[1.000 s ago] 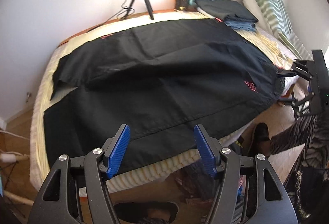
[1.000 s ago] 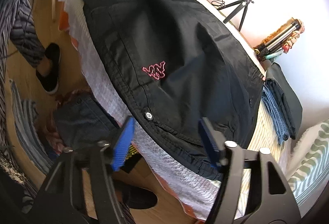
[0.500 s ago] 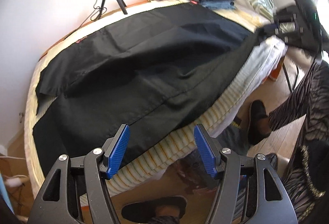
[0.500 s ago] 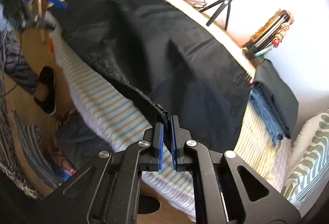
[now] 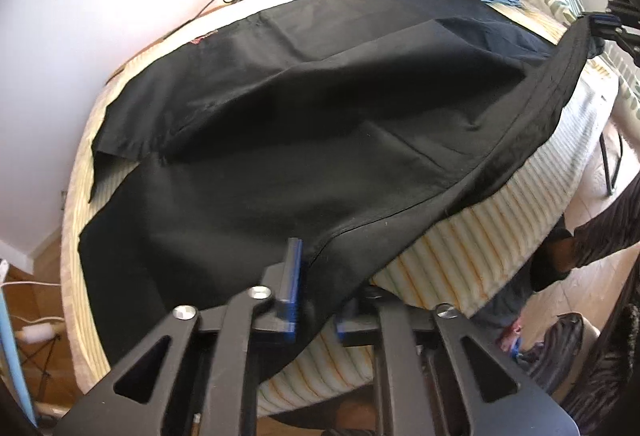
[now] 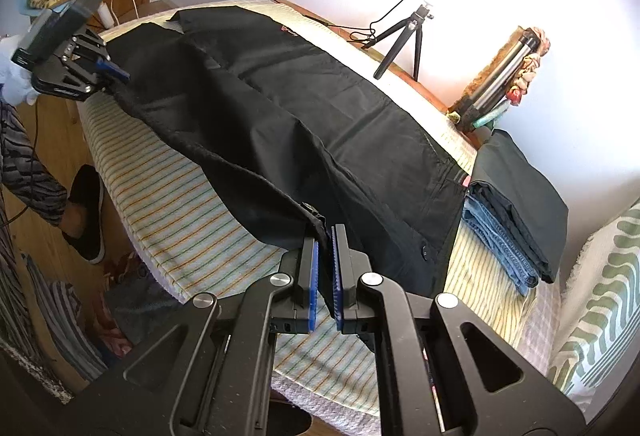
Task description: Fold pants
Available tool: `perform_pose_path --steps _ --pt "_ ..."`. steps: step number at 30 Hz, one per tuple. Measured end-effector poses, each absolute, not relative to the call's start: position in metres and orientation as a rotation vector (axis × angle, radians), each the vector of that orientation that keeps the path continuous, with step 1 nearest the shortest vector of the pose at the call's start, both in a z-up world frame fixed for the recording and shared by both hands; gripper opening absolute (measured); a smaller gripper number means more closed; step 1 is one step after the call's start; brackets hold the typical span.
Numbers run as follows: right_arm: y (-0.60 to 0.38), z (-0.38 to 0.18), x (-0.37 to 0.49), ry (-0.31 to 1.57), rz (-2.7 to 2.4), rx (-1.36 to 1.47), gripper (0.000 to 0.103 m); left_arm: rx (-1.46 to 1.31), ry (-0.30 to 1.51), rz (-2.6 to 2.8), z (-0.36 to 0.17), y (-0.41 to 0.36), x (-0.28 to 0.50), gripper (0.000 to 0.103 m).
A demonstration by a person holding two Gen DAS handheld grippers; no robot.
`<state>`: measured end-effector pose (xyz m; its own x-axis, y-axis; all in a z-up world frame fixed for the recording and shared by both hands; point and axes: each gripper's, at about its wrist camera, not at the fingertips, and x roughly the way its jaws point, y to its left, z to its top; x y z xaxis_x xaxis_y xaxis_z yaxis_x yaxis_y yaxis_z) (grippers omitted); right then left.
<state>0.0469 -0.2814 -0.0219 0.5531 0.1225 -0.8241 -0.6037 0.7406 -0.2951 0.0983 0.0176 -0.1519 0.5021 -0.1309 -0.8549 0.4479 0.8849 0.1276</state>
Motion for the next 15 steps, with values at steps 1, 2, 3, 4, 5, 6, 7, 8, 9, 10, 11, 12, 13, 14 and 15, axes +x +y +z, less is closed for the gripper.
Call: perform_pose_path --steps 1,2,3,4,5,6,7,8,9,10,11,12,13,14,15 --pt "-0.282 -0.023 0.046 0.886 0.459 -0.607 0.006 0.344 0.978 -0.363 -0.15 0.019 0.1 0.006" --pt "-0.282 -0.023 0.046 0.884 0.455 -0.607 0.006 0.332 0.968 -0.362 -0.147 0.019 0.101 0.005" --pt "-0.282 -0.024 0.045 0.881 0.451 -0.607 0.006 0.315 0.947 -0.357 -0.142 0.02 0.102 0.005" --pt "-0.283 -0.023 0.044 0.878 0.446 -0.603 0.006 0.295 0.922 -0.352 -0.136 0.023 0.102 0.004" --pt "-0.284 -0.022 0.045 0.874 0.441 -0.594 0.006 0.279 0.896 -0.346 -0.129 0.025 0.103 0.004" --pt "-0.285 -0.021 0.046 0.869 0.436 -0.585 0.005 0.263 0.864 -0.34 -0.121 0.026 0.103 0.004" --pt "-0.287 -0.018 0.048 0.86 0.426 -0.575 0.005 0.245 0.834 -0.334 -0.112 0.028 0.104 0.003" --pt "-0.288 -0.016 0.049 0.851 0.418 -0.568 0.005 0.232 0.805 -0.327 -0.103 0.029 0.105 0.003" --pt "-0.289 -0.012 0.05 0.836 0.408 -0.56 0.005 0.226 0.783 -0.323 -0.097 0.03 0.106 0.003" --pt "-0.289 -0.009 0.051 0.825 0.399 -0.554 0.005 0.219 0.757 -0.321 -0.089 0.03 0.107 0.003" --pt "-0.29 -0.005 0.052 0.812 0.388 -0.546 0.005 0.212 0.741 -0.325 -0.083 0.03 0.11 0.003" --pt "-0.291 -0.001 0.055 0.799 0.379 -0.541 0.005 0.208 0.727 -0.323 -0.079 0.029 0.111 0.003" --pt "-0.291 0.002 0.056 0.787 0.369 -0.537 0.005 0.201 0.709 -0.321 -0.073 0.029 0.115 0.003" --pt "-0.292 0.005 0.059 0.775 0.357 -0.53 0.005 0.195 0.698 -0.322 -0.069 0.029 0.119 0.002" --pt "-0.292 0.008 0.062 0.765 0.349 -0.526 0.004 0.19 0.687 -0.32 -0.065 0.027 0.124 0.002"
